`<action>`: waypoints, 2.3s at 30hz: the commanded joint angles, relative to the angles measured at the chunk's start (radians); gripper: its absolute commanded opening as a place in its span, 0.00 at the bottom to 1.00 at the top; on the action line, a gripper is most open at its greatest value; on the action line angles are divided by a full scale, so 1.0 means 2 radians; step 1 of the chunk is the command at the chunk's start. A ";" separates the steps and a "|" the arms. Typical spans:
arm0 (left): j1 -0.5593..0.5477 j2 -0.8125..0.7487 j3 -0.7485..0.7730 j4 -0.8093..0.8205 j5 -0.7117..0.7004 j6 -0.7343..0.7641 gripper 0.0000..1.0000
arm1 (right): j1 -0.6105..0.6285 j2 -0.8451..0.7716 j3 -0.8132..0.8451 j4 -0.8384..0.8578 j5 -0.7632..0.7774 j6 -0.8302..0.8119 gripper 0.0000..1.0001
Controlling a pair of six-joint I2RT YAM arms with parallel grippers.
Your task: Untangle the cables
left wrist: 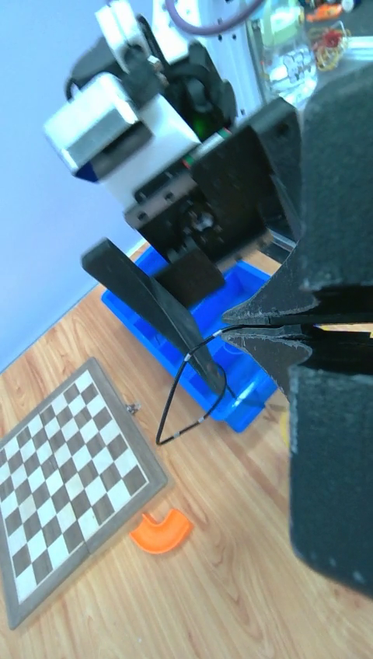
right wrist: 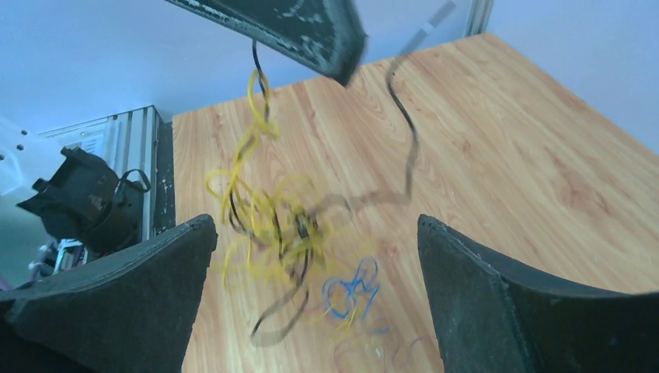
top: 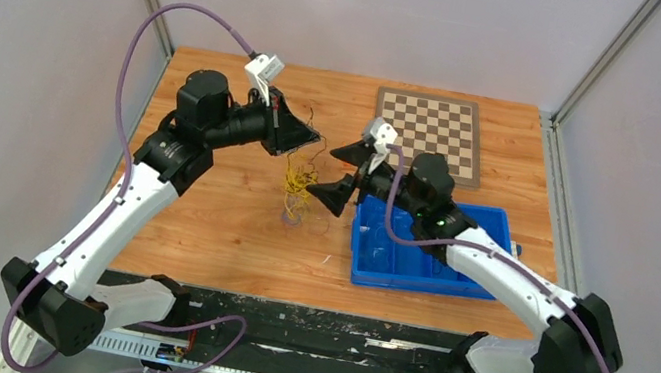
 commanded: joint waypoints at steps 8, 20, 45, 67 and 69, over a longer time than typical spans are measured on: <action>0.000 -0.024 -0.014 0.119 0.015 -0.154 0.00 | 0.066 0.120 0.084 0.144 0.080 -0.061 0.71; 0.021 -0.030 0.082 0.094 -0.007 -0.192 0.00 | 0.092 0.183 0.010 0.158 0.056 -0.104 0.12; 0.043 0.073 0.493 0.027 -0.163 -0.063 0.00 | 0.125 0.280 -0.035 0.156 0.058 -0.096 0.03; 0.042 0.077 0.545 0.055 -0.165 -0.096 0.00 | 0.139 0.242 -0.091 0.154 0.070 -0.119 0.00; 0.042 0.048 0.475 0.027 -0.150 -0.093 0.00 | 0.138 0.215 -0.073 0.131 0.050 -0.127 0.00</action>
